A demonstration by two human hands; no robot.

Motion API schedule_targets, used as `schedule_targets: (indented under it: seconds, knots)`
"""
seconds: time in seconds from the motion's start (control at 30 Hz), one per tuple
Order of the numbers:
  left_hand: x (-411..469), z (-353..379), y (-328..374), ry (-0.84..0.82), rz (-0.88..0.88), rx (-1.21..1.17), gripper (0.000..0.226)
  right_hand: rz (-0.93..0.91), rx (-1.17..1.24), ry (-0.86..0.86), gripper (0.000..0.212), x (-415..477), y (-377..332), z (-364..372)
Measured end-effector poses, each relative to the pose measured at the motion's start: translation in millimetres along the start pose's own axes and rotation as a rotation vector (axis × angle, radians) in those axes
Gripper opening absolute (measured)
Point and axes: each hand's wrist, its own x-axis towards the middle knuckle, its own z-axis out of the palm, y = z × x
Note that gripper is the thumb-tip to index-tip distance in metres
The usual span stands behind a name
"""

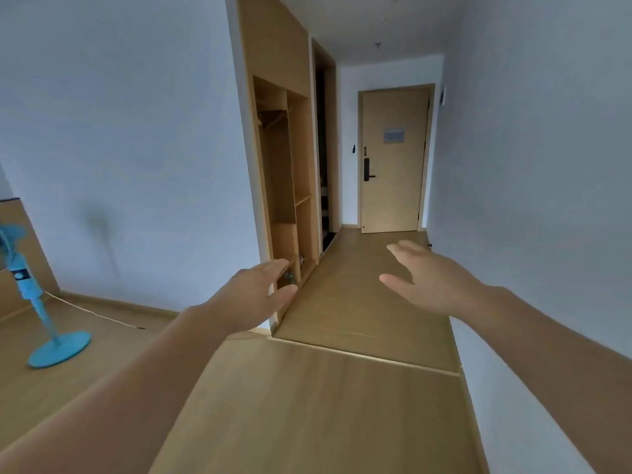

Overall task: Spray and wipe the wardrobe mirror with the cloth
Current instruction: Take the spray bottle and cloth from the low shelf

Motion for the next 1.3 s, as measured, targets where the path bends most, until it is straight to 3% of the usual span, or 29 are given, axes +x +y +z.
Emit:
schedule_targets:
  seconds: [0.13, 0.33, 0.53, 0.67, 0.93, 1.3]
  knots:
    - [33, 28, -23, -0.074, 0.006, -0.002, 0.064, 0.095, -0.019, -0.064, 0.071, 15, 15, 24]
    - [78, 71, -42, -0.161, 0.033, -0.037, 0.084, 0.181, -0.011, -0.122, 0.071, 28, 50, 51]
    - [130, 124, -38, -0.228, 0.045, -0.07, 0.064, 0.216, -0.028, -0.156, 0.07, 51, 103, 81]
    - [168, 167, -28, -0.206, 0.007, -0.152, 0.061, 0.214, -0.016, -0.183, 0.069, 77, 156, 107]
    - [246, 235, -1, -0.275, -0.064, -0.037, 0.065, 0.141, 0.022, -0.253, 0.068, 154, 261, 134]
    - [338, 291, -4, -0.291, -0.124, -0.059, 0.064, 0.086, 0.051, -0.349, 0.069, 253, 327, 174]
